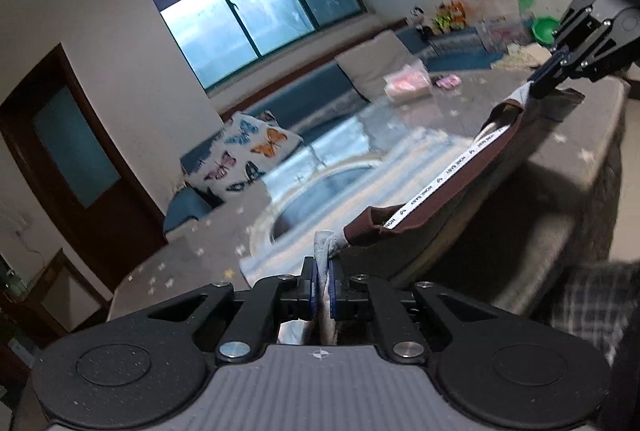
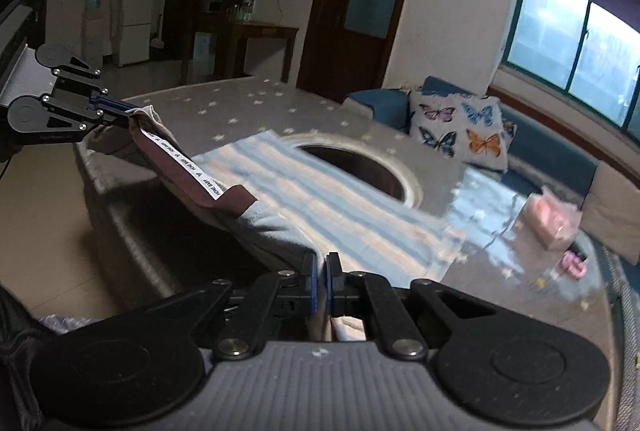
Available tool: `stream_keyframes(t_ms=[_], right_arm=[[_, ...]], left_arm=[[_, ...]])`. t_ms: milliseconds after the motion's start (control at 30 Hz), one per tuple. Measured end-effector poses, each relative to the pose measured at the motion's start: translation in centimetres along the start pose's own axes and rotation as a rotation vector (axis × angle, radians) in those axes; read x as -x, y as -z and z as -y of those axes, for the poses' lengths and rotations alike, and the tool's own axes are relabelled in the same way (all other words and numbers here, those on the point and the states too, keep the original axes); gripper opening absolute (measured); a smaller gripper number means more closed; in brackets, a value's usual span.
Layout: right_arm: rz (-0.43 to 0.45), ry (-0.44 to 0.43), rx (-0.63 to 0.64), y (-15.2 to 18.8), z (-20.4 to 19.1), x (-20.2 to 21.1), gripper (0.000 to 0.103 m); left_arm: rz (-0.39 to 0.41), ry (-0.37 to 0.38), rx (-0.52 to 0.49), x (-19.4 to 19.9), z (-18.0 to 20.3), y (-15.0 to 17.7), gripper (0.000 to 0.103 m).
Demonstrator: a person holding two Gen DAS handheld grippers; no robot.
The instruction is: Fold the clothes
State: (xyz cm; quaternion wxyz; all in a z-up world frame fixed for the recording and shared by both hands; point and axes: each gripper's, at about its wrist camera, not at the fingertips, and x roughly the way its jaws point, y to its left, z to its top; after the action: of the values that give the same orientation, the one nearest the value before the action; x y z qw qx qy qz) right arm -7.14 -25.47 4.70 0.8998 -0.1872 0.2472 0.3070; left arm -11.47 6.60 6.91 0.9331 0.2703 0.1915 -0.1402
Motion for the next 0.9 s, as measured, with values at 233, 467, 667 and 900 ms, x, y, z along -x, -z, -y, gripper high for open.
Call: stream_keyframes(t_ms=[233,467,667,900], right_arm=[[0.011,0.033,-0.012,-4.4,4.3,-4.0,0.003],[-0.038,0.050,-0.050,-7.8,9.3,-11.4,0.003],[-0.111,0.062,-0.092,-8.5,12.5,-18.7,0.003],[-0.210,0.069,-0.165,-6.7,14.0,-27.1,0.003]], left_arm=[[-0.011,-0.014,0.023,-7.4,-3.8,-3.6,0.006],[-0.070,0.004,0.013,-16.3,-7.6,-6.0,0.006],[-0.161,0.055,0.043,-24.1,-9.5,-5.2,0.006],[-0.272,0.082,0.118,-31.1,-10.4,-2.4,0.013]])
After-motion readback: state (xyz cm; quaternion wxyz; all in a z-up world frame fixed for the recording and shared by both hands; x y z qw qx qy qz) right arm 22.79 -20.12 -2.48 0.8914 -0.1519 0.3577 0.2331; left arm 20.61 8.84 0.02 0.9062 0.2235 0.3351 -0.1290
